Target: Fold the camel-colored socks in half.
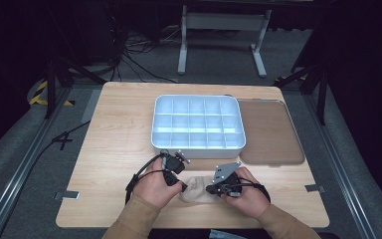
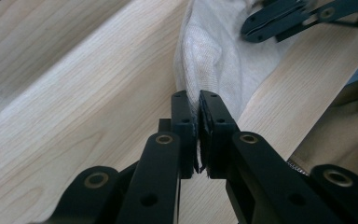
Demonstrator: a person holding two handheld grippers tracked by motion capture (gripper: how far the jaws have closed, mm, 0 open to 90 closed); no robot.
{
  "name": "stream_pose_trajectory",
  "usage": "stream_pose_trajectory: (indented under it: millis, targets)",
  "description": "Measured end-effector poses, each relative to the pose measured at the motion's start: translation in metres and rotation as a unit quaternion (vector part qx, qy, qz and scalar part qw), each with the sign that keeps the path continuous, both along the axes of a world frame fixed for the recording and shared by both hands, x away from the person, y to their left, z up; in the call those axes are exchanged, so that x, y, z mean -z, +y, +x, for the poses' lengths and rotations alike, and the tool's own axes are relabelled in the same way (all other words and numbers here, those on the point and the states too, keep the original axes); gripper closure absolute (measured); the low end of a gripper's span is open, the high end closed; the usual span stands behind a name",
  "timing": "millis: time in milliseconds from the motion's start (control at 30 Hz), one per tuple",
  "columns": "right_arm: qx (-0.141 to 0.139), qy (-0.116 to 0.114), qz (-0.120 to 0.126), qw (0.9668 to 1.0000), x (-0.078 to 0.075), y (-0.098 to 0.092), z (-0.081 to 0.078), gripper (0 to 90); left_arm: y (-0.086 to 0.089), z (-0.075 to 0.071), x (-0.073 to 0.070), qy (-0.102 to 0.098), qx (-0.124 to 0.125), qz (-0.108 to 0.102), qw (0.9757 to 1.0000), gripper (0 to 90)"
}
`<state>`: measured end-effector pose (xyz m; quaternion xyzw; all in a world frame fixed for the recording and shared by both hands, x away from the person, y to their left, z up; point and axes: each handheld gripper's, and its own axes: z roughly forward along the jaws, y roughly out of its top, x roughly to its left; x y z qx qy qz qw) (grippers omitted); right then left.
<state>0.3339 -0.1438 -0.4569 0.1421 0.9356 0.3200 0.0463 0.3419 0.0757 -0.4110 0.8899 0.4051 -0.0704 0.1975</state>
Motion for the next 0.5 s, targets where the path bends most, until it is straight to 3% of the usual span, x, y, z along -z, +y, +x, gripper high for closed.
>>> stream_pose_trajectory:
  millis: [167,333,500]
  targets:
    - [0.017,-0.005,0.006,0.9998,-0.013,-0.010,0.002,89.8,0.005,0.001,-0.005,-0.001,-0.007,-0.003,1.0000,85.2]
    - [0.040,0.013,-0.021,0.9989,-0.015,-0.027,0.006,90.0,0.012,0.002,-0.013,0.004,-0.014,-0.005,0.9999,85.3]
    - [0.046,0.024,-0.028,0.9983,-0.013,-0.032,0.005,89.9,0.016,0.003,-0.018,0.007,-0.016,0.002,0.9998,85.3]
